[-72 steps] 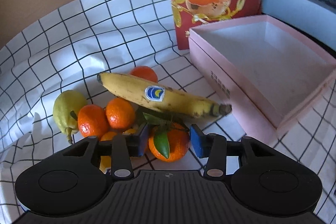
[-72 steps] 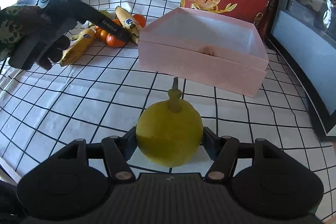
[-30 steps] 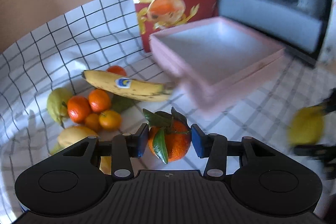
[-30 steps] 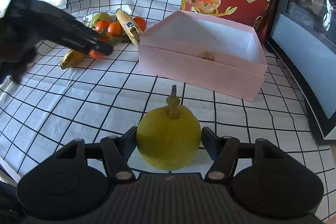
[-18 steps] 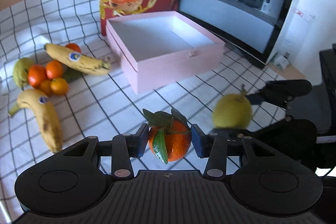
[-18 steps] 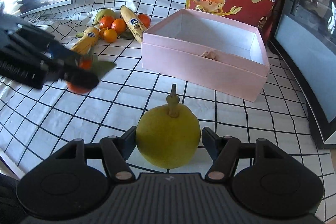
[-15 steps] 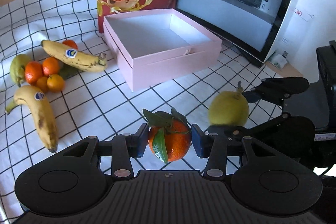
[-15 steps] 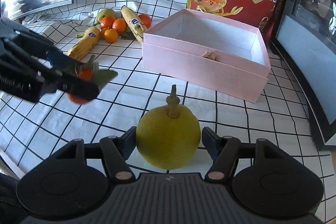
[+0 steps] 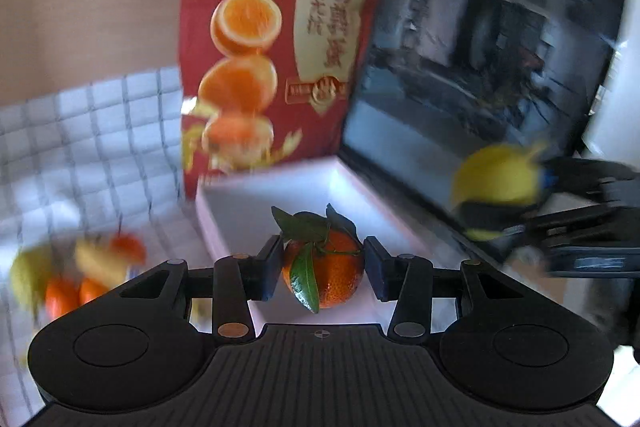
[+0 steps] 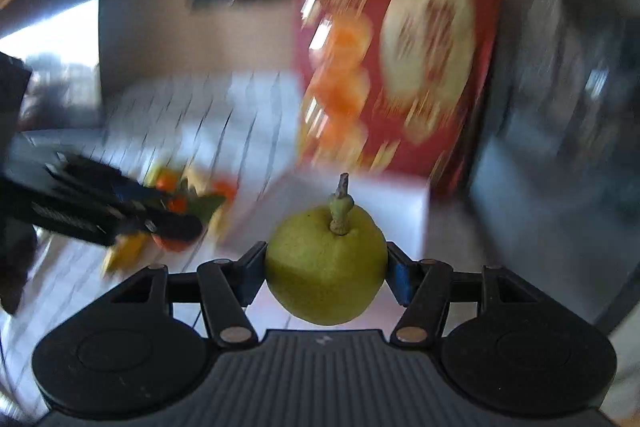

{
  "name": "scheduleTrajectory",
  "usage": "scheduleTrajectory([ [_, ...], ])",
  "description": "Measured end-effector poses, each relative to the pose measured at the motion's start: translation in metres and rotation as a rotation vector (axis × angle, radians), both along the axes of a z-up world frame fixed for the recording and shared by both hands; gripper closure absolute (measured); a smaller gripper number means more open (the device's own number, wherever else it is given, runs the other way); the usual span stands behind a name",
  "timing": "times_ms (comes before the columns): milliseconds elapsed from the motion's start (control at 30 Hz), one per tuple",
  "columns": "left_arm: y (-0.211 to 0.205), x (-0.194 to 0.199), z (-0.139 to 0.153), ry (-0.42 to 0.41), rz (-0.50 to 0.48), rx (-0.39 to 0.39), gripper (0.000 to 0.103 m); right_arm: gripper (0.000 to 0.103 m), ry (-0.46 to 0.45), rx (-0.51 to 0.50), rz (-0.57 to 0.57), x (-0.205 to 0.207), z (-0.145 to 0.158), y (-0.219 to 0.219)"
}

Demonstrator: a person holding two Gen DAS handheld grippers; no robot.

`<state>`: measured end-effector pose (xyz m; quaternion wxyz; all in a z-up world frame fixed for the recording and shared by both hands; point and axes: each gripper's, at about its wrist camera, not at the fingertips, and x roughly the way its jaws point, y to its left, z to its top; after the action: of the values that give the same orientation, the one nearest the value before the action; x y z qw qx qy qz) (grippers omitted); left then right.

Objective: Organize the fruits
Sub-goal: 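Carry the pear and tangerine into the pink box and open both grippers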

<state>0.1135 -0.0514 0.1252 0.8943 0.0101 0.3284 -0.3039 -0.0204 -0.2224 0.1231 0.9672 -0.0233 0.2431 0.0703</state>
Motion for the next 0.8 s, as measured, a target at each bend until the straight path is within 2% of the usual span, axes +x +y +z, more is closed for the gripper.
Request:
scheduleTrajectory([
  [100,-0.036,0.071,-0.015,0.093,0.051,0.087,0.054,0.042,-0.067,0.005,-0.047,0.022,0.033,-0.013],
  [167,-0.060,0.105,-0.035,0.129,0.050,0.172,0.054,0.042,-0.084,-0.014,-0.088,0.034,0.041,-0.017],
  [233,-0.079,0.127,-0.057,0.137,0.039,0.262,0.054,0.042,-0.063,-0.023,-0.133,0.044,0.041,-0.021],
  [300,-0.089,0.142,-0.077,0.159,0.015,0.320,0.054,0.042,-0.027,-0.008,-0.147,0.046,0.036,-0.026],
  [367,-0.090,0.151,-0.094,0.211,-0.013,0.325,0.052,0.042,0.018,0.009,-0.163,0.048,0.026,-0.031],
  [400,-0.088,0.148,-0.094,0.177,-0.020,0.327,0.057,0.042,0.040,0.013,-0.174,0.051,0.021,-0.034],
  [467,-0.080,0.140,-0.085,0.148,-0.024,0.281,0.058,0.042,0.085,0.014,-0.199,0.057,0.010,-0.040],
  [533,-0.062,0.126,-0.064,0.112,-0.033,0.180,0.057,0.042,0.125,0.027,-0.215,0.064,-0.001,-0.045],
  [667,-0.018,0.084,-0.021,-0.030,0.037,0.067,0.058,0.042,0.200,0.072,-0.209,0.094,-0.020,-0.047],
  [800,0.041,0.038,-0.009,-0.020,0.102,-0.044,0.058,0.042,0.249,0.041,-0.157,0.140,-0.034,-0.025],
])
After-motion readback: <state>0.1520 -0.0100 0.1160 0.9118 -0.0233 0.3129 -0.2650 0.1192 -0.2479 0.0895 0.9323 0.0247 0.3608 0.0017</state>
